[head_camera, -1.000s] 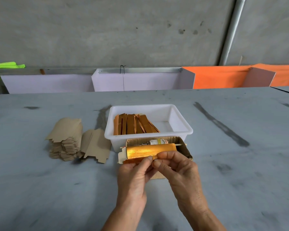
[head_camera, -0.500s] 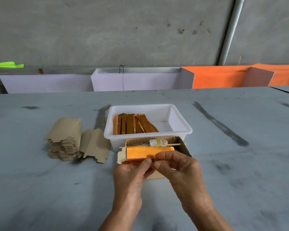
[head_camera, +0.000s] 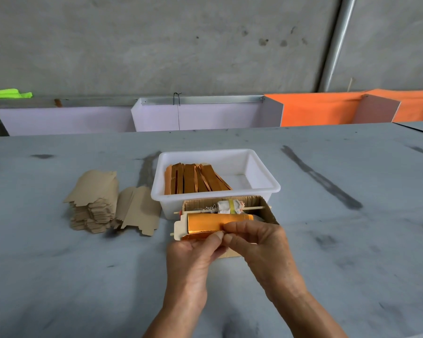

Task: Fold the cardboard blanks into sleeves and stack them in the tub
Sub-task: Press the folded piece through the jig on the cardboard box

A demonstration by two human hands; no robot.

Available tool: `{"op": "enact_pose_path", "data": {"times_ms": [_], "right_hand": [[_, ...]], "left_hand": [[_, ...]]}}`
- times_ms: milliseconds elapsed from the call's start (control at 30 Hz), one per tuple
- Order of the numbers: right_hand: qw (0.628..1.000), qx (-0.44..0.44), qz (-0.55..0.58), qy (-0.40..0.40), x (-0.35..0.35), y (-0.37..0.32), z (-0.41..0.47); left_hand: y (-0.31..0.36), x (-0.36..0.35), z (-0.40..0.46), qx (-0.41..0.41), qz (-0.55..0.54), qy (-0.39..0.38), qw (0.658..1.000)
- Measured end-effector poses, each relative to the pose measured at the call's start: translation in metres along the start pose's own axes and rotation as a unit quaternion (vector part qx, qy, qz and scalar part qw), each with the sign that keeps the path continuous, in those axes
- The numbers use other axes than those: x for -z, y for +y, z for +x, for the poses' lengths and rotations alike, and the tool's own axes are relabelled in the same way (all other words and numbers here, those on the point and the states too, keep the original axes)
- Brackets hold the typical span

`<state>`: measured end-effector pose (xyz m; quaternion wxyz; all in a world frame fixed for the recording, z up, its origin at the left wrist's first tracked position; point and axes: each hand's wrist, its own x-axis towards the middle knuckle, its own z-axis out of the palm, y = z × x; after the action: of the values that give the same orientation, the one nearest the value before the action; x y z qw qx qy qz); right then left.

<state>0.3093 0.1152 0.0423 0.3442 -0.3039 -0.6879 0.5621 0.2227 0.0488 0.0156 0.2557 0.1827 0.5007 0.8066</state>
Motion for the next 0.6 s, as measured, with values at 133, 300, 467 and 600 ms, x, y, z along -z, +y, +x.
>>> {"op": "enact_pose_path", "data": {"times_ms": [133,300,467,600], "right_hand": [[1.000,-0.018,0.012,-0.013,0.002,-0.003,0.001],[0.996,-0.063,0.036,-0.055,0.008,-0.007,0.003],[0.994,-0.060,0.034,-0.080,0.010,-0.010,0.003],[0.994,-0.045,0.015,-0.098,0.011,-0.014,0.003]], "left_hand": [[0.001,0.001,0.000,0.002,-0.003,0.002,1.000],[0.002,0.002,-0.003,0.005,-0.025,-0.013,1.000],[0.005,0.000,-0.004,0.023,-0.038,-0.003,0.999],[0.007,-0.002,-0.004,0.036,-0.035,0.010,0.999]]}}
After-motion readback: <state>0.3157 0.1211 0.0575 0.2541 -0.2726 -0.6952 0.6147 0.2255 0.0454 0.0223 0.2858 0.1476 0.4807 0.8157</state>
